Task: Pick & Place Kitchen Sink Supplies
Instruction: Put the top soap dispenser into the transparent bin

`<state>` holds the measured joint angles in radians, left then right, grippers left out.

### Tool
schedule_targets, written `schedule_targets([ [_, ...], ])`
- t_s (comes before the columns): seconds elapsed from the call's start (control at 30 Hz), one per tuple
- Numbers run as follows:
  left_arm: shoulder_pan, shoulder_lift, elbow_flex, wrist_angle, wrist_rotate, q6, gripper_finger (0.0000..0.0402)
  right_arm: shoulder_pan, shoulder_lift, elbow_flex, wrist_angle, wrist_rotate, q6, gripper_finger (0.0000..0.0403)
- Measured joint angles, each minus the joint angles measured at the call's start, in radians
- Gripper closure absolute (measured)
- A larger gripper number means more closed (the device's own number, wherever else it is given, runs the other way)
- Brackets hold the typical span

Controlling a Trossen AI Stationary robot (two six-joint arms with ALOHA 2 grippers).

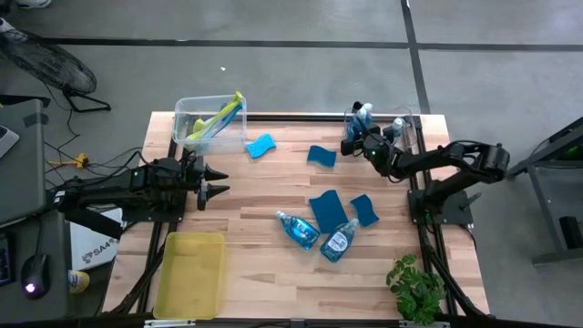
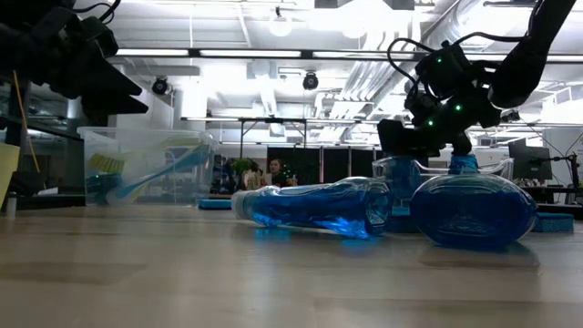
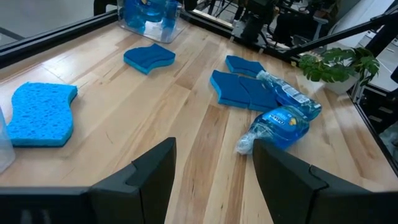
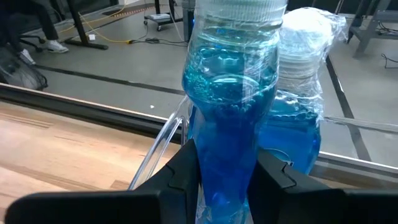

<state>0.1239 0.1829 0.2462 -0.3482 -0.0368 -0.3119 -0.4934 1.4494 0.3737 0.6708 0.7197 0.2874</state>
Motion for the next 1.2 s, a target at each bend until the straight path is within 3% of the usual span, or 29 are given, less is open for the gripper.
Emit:
schedule_targets([
  [0.23,0.0,0.0,0.0,0.0,0.0,0.0,0.0193,0.0,0.001,-0.001,-0.003,-0.01,-0.001,0.0314],
  [0.57,0.0,0.0,0.0,0.0,0.0,0.0,0.0193,0.0,0.001,-0.002,-0.005,-0.02,0.0,0.0261],
  [1.2,0.0,0.0,0.0,0.0,0.0,-0.007,0.0193,0.0,-0.005,-0.003,-0.005,-0.035,0.026,0.0232],
])
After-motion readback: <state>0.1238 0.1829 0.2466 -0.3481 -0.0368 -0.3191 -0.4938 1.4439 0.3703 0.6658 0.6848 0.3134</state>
